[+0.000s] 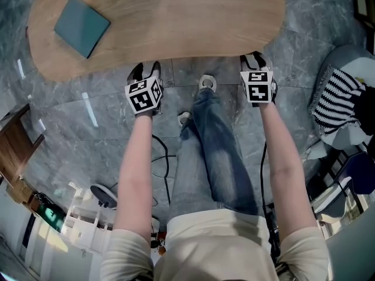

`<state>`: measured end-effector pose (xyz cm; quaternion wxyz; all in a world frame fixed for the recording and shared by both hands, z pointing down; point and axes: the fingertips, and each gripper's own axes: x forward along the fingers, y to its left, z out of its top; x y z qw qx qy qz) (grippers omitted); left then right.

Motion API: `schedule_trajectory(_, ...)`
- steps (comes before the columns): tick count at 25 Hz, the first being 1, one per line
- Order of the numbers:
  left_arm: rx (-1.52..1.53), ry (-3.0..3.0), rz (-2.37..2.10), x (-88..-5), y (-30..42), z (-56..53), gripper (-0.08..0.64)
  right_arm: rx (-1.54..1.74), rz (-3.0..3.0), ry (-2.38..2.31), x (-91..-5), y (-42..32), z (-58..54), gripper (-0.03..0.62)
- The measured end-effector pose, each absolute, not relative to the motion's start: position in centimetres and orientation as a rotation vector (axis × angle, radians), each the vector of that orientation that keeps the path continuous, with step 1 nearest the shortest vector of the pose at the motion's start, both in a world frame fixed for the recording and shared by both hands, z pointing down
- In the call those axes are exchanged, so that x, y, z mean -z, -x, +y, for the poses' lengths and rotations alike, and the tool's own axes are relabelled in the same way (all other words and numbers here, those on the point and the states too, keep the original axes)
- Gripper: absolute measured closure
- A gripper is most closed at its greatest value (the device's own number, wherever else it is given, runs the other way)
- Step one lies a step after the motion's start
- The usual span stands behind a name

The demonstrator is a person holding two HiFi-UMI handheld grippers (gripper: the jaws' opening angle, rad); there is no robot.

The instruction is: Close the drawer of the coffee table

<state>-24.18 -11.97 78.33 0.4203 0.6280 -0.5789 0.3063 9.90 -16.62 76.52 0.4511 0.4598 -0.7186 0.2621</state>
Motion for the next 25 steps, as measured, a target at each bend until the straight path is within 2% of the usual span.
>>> schedule_trajectory(4,-0.729,-1.62,-1.47,-76.8,23.6,-10.6,0.423,-0.647,-1.776,-1.24,-74.8,-9.9,-15.0,0.518)
schedule_trajectory(10,-0.639,-1.671,-1.494,-74.1,22.8,-9.4,0.554,-0.619,-1.845,-1.27,-72.5,-7.6,-12.1,0.58)
schedule_trajectory(25,-0.464,-1.767,-1.476,-65.4,21.0,-4.0,0.558,-0.655,-2.106,-1.351,-62.1,0.0,-6.3,0.591)
